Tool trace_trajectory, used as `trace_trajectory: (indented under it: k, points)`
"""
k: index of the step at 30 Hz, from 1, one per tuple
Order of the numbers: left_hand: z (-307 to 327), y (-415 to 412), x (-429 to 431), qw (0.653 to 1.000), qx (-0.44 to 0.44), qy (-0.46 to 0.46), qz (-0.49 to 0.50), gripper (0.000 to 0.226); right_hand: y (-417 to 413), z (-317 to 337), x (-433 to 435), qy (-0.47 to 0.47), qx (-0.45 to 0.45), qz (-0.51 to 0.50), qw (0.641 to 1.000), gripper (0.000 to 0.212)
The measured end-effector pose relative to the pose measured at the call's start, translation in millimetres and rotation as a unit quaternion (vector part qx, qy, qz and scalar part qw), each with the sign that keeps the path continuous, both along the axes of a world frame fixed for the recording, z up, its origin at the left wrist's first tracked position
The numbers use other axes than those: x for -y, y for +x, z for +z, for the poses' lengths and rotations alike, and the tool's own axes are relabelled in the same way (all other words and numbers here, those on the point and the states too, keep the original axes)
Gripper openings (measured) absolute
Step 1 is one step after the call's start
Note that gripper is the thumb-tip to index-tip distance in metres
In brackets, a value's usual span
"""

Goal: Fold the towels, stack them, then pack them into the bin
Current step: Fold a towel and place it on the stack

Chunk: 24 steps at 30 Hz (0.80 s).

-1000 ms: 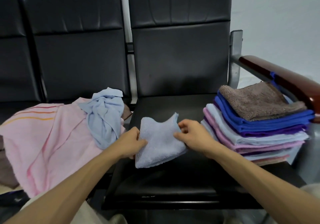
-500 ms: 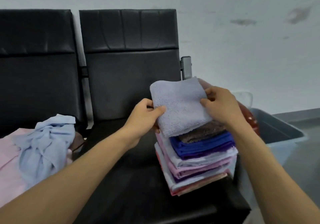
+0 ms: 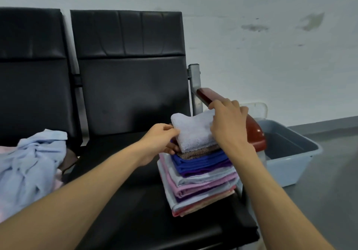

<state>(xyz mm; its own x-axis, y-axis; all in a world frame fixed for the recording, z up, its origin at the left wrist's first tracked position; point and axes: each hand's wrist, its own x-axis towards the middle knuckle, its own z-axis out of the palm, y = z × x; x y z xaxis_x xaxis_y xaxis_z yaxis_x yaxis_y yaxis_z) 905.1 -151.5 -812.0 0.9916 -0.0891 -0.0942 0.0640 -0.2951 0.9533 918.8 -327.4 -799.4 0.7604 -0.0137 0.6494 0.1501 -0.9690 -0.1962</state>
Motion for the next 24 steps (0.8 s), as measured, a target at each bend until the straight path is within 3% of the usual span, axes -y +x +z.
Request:
trace_trajectory:
  k: [4, 10, 14, 20, 24]
  points:
    - [2, -15, -25, 0.999, 0.029, 0.016, -0.017, 0.021, -8, 6, -36, 0.019, 0.038, 0.112, 0.993, 0.028]
    - [-23, -47, -130, 0.995, 0.062, 0.056, 0.046, 0.022, -14, -8, -115, 0.047, -0.013, 0.299, 0.953, 0.016]
    - [-50, -83, -214, 0.981, 0.045, 0.099, 0.158, 0.027, -20, -35, -180, 0.021, -0.079, 0.38, 0.921, 0.015]
    - [-55, -121, -294, 0.939, 0.111, 0.162, 0.284, 0.026, -54, -93, -258, -0.079, -0.243, 0.443, 0.859, 0.016]
    - [-64, -147, -338, 0.904, 0.101, 0.166, 0.38, 0.023, -61, -104, -336, 0.015, -0.311, 0.463, 0.83, 0.011]
